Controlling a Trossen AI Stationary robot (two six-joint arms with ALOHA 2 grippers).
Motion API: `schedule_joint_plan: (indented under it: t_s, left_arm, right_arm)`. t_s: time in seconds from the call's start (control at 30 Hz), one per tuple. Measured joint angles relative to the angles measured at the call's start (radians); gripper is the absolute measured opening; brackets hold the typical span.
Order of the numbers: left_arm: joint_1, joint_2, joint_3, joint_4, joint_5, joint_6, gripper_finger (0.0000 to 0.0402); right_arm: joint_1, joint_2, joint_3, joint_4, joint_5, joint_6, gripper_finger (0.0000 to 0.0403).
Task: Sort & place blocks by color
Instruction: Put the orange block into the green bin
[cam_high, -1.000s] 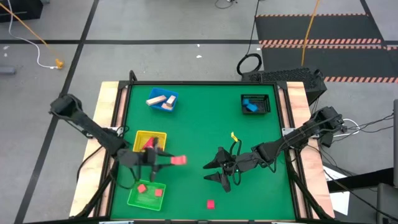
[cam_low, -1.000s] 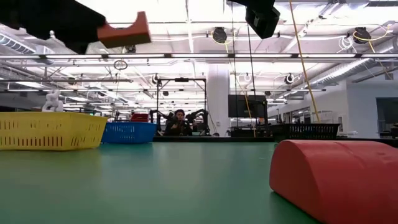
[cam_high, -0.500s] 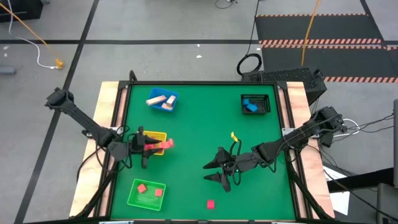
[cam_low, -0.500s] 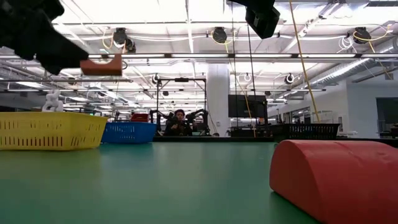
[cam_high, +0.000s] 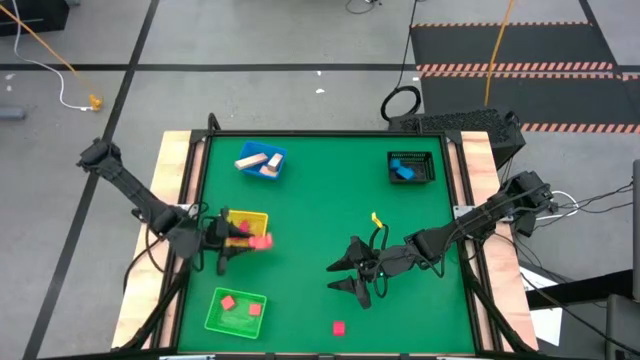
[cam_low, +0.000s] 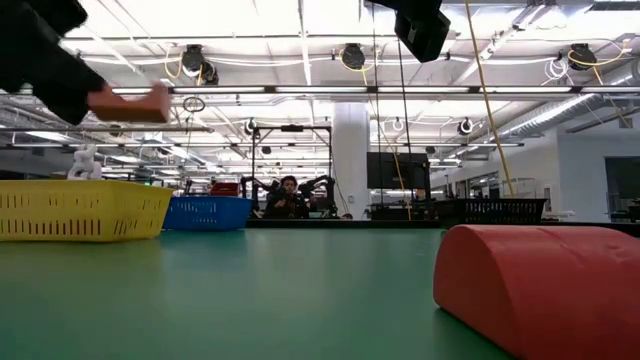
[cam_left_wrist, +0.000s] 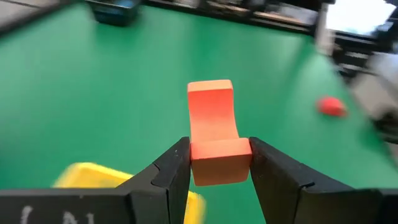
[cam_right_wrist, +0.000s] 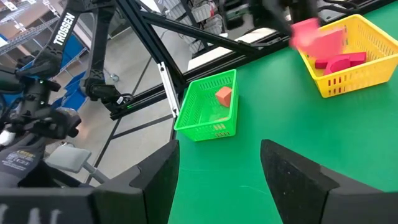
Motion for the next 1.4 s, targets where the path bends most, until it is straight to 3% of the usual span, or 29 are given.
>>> schedule_joint_plan:
  t_s: [0.17,0.3,0.47,0.7,1.07,1.4]
  left_arm:
    - [-0.09,0.0,0.0,0.14,0.163,0.006,0.015]
    - [-0.167,0.001,0.0,0.28,0.212,-0.003,0.015]
    - [-0.253,0.03,0.0,0.34,0.218,-0.147,0.015]
    - [-0.355,0.201,0.0,0.376,0.218,-0.445,0.015]
    - [-0.454,0.419,0.0,0.455,0.221,-0.783,0.015]
    - [-0.457,0.479,0.0,0.455,0.222,-0.866,0.015]
  right_arm:
    - [0.0,0.0,0.0,0.0,0.0,0.0,0.0215]
    - [0.0,0.0,0.0,0.0,0.0,0.0,0.0215]
    - [0.0,0.0,0.0,0.0,0.0,0.0,0.0215]
    - [0.0,0.0,0.0,0.0,0.0,0.0,0.0215]
    - [0.0,0.0,0.0,0.0,0.0,0.0,0.0215]
    - [0.0,0.0,0.0,0.0,0.0,0.0,0.0215]
